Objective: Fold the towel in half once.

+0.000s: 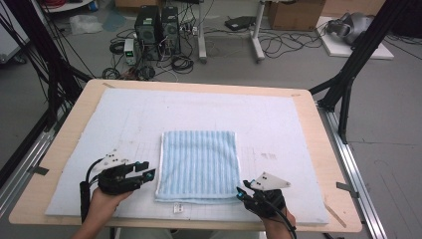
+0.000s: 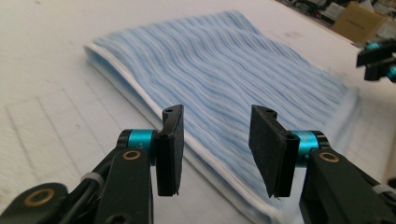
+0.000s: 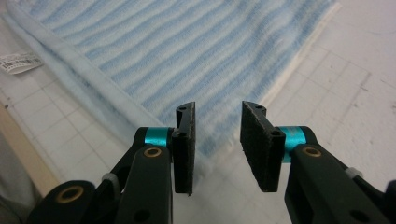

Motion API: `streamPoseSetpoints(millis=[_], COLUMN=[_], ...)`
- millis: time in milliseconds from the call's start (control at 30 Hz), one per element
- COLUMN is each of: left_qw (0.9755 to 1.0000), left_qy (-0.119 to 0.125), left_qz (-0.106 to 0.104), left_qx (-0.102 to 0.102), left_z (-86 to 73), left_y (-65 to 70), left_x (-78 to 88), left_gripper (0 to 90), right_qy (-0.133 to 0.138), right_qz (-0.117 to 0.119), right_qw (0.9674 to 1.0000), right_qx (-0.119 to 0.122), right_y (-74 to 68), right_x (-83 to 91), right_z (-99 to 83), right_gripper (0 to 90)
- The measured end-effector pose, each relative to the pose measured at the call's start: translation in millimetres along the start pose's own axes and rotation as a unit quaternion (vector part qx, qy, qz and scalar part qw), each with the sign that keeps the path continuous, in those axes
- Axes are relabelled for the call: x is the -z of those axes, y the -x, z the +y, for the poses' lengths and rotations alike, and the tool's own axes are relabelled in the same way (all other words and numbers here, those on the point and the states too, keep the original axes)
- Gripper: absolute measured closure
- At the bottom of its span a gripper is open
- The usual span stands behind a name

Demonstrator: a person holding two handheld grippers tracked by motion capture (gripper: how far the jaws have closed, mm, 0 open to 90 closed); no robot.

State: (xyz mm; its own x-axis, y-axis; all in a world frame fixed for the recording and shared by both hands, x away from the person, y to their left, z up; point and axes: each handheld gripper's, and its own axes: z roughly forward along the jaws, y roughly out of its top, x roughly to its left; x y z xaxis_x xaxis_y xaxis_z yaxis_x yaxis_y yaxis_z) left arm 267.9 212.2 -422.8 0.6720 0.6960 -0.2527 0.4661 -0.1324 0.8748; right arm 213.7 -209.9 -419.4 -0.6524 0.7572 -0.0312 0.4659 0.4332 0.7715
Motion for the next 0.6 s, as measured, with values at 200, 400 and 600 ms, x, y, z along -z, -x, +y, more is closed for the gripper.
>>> streamPoseSetpoints(millis=[200, 400, 600], left_qw=[0.9997, 0.9984, 0.9989], left_qy=[-0.021, -0.052, -0.044], left_qz=[-0.009, 0.015, 0.015], left_qx=[0.011, 0.015, 0.011], left_z=[1.3, 8.0, 11.6], left_y=[-4.8, -17.1, -15.5], left_x=[-22.0, -50.8, -55.3], left_gripper=[57.6, 56.0, 57.3], right_qy=[-0.007, -0.027, -0.059], right_qz=[0.050, 0.069, 0.099], right_qw=[0.9983, 0.9966, 0.9909], right_qx=[0.028, 0.036, 0.070], right_y=[-12.6, -18.1, -24.2], right_x=[-24.1, -43.5, -44.2], right_z=[10.0, 14.7, 13.8], right_gripper=[64.8, 68.5, 88.3])
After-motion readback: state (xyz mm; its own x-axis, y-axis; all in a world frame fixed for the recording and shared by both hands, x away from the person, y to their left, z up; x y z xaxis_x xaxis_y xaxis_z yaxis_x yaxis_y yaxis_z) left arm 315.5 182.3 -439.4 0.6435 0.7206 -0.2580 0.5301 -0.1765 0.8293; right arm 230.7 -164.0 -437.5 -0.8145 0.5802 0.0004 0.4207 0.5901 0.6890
